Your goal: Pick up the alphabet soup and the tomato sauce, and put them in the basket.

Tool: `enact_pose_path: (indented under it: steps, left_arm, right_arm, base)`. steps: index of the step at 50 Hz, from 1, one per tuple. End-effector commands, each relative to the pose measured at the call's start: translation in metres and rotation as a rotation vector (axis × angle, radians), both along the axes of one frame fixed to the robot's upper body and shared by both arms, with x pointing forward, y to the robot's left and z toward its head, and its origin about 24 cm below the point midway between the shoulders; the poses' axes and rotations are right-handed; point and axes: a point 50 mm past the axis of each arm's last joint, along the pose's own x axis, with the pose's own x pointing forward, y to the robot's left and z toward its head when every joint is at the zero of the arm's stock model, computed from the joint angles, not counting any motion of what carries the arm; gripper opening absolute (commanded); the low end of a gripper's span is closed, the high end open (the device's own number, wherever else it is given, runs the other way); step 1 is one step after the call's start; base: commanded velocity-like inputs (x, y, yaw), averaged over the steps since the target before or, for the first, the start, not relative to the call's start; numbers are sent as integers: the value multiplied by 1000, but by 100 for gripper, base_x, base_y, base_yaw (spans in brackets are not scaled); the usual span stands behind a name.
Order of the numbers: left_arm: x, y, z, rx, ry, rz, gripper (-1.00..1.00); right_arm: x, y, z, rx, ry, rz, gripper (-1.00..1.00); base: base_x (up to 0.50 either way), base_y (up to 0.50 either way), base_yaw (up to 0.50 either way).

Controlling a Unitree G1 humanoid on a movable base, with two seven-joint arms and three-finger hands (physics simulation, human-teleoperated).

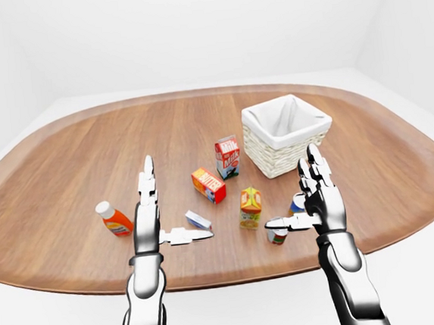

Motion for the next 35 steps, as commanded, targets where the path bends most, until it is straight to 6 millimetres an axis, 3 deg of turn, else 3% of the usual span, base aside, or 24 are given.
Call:
enact_pose_path:
  steps: [1, 35]
  left_arm:
    - [1, 1, 1, -8, -4, -1, 100]
    - [1, 0, -1, -10, 3, -6, 100]
  right_arm:
    - [1, 0, 0, 3, 1, -4, 100]
    - [2, 0, -2, 1, 7, 1, 100]
  base:
    - [26, 0, 0]
    - [24, 0, 0]
